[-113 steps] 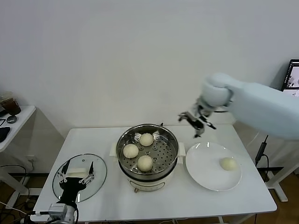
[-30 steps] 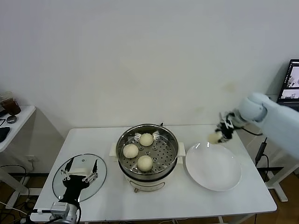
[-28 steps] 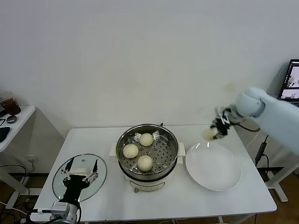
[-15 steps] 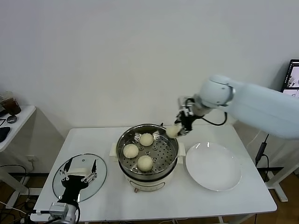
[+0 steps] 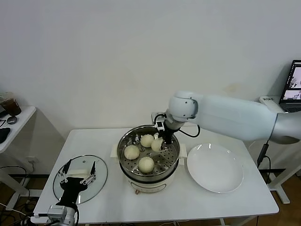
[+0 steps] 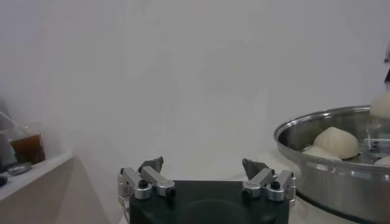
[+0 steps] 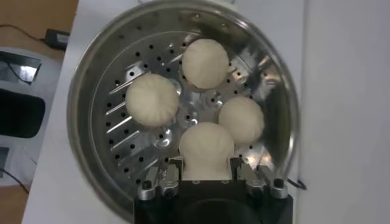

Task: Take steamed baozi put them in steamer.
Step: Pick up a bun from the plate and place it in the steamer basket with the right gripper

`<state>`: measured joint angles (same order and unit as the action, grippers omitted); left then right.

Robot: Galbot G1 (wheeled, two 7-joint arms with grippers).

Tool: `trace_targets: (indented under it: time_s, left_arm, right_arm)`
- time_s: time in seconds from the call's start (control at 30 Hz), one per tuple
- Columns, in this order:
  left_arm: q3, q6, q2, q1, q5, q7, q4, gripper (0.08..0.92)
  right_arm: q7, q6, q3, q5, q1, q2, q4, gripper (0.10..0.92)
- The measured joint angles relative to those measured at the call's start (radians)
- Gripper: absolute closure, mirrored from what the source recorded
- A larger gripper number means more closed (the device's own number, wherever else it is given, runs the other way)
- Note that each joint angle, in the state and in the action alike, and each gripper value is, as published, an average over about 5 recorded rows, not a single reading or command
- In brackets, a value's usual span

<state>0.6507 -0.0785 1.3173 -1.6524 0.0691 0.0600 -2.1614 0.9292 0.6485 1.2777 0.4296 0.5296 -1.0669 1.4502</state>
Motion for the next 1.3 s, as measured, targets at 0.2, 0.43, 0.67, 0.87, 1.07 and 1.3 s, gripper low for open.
trace_targets:
  time_s: [0.2, 0.43, 0.67, 0.87, 1.07, 1.3]
  left_arm:
    - [-0.003, -0.001, -0.001, 0.007, 0.001, 0.000, 0.007, 0.177]
    - [-0.006, -0.002, 0.002, 0.008, 0.001, 0.000, 0.008, 0.177]
    - [-0.004, -0.002, 0.003, 0.006, 0.000, -0.001, 0.008, 0.177]
    - [-0.004, 0.002, 0.005, 0.007, 0.000, -0.004, 0.006, 0.177]
    - [-0.002, 0.011, 0.005, 0.006, 0.003, -0.003, 0.006, 0.177]
    - [-0.007, 0.018, 0.009, -0.001, -0.005, -0.009, 0.004, 0.177]
  right_arm:
    - [-0.004, 0.010, 0.006, -0.033, -0.032, -0.014, -0.025, 0.550]
    - [-0.012, 0.014, 0.002, -0.043, -0.059, -0.012, -0.030, 0.472]
    - [-0.021, 0.017, -0.019, -0.038, -0.060, 0.014, -0.007, 0.291]
    - [-0.043, 0.016, -0.057, -0.024, -0.069, 0.068, 0.040, 0.206]
    - [-0.136, -0.001, -0.159, 0.012, -0.134, 0.157, 0.124, 0.203]
    - [-0.342, -0.099, -0.401, 0.030, -0.378, 0.295, 0.242, 0.203]
